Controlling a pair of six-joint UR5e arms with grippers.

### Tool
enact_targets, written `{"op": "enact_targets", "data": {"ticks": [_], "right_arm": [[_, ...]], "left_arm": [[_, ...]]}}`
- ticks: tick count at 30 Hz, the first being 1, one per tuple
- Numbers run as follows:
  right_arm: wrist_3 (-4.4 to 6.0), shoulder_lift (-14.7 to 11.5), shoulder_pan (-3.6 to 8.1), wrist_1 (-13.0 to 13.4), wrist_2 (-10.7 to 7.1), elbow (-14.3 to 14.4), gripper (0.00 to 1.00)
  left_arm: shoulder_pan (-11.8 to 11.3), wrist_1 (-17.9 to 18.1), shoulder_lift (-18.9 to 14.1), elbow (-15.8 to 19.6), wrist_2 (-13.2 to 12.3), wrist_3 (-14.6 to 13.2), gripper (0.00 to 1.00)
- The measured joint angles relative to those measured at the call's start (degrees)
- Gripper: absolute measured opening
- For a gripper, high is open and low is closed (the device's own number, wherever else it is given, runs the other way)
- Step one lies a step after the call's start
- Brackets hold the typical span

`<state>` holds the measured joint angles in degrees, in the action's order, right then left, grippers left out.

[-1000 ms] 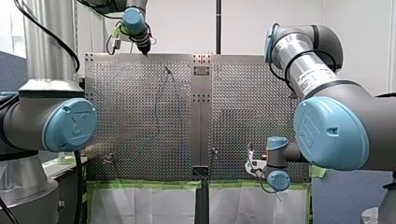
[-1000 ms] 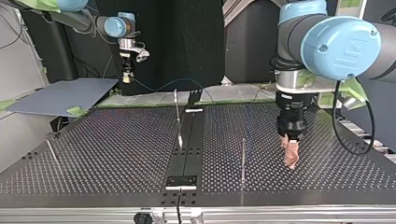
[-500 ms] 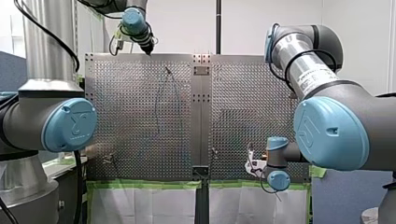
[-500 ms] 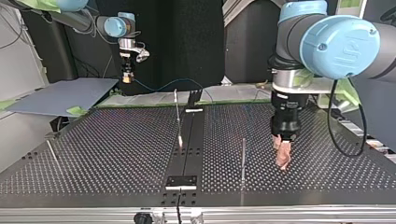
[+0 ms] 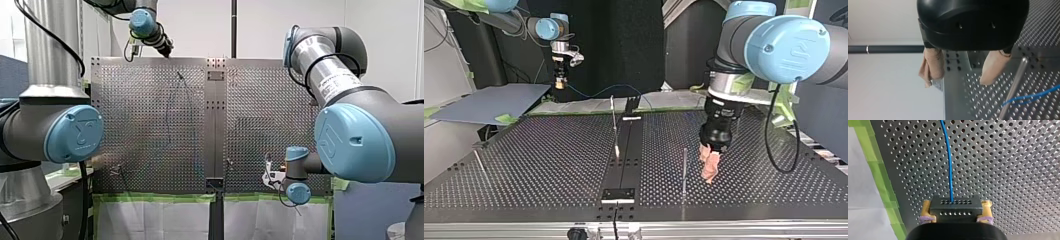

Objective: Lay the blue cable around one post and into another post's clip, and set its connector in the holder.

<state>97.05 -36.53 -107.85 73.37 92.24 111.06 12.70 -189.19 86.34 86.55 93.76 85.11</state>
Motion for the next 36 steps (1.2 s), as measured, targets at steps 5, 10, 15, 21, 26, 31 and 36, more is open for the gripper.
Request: {"op": "enact_targets", "data": {"ticks": [5, 10, 15, 21, 26, 31, 36], "right_arm": [[0.0, 0.01, -0.01, -0.04, -0.03, 0.0, 0.0], [0.0, 0.0, 0.02, -0.05, -0.02, 0.0, 0.0], [0.0, 0.01, 0.01, -0.06, 0.0, 0.0, 0.0], [0.0, 0.02, 0.0, -0.06, -0.02, 0.0, 0.0], [0.0, 0.02, 0.01, -0.06, -0.03, 0.0, 0.0], [0.0, 0.01, 0.01, -0.06, -0.03, 0.0, 0.0], [0.0, 0.0, -0.01, -0.06, 0.04, 0.0, 0.0]], "left_arm": [[0.19, 0.05, 0.0, 0.0, -0.96, 0.16, 1.0], [0.22, 0.07, 0.0, -0.01, -1.03, 0.44, 1.0], [0.24, 0.08, 0.0, 0.0, -0.94, 0.62, 1.0], [0.26, 0.09, 0.0, 0.0, -0.91, 0.87, 1.0], [0.27, 0.09, 0.0, 0.0, -0.85, 0.92, 1.0], [0.3, 0.07, 0.0, 0.0, -0.82, 0.93, 1.0], [0.28, 0.05, 0.0, 0.0, -0.82, 0.93, 1.0]]}}
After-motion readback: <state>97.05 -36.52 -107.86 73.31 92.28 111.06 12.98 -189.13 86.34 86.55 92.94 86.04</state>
